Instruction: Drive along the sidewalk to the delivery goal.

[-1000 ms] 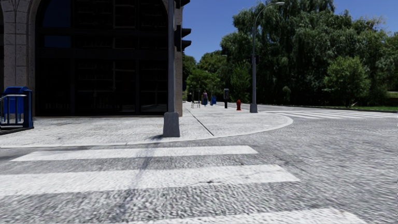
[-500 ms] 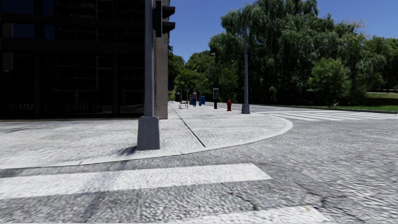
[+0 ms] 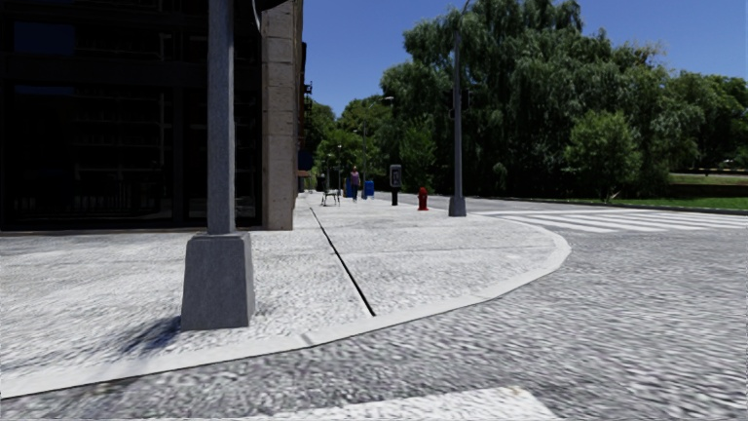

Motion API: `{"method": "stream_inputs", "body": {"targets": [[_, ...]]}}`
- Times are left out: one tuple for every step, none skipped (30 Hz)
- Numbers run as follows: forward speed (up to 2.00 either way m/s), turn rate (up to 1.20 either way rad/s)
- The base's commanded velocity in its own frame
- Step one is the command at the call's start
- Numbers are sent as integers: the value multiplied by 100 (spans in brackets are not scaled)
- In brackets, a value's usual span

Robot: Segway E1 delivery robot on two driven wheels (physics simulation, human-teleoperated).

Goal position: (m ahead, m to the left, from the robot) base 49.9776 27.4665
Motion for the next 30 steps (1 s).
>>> {"method": "stream_inputs", "body": {"targets": [[200, 0], [200, 0], [200, 0], [200, 0], [200, 0], [200, 0], [200, 0], [200, 0], [200, 0], [200, 0], [200, 0], [200, 0], [185, 0], [167, 0], [167, 0], [151, 0], [140, 0], [136, 0], [136, 0], [136, 0], [135, 0], [135, 0], [135, 0], [135, 0], [135, 0], [135, 0], [135, 0], [139, 0], [148, 0], [155, 0]]}}
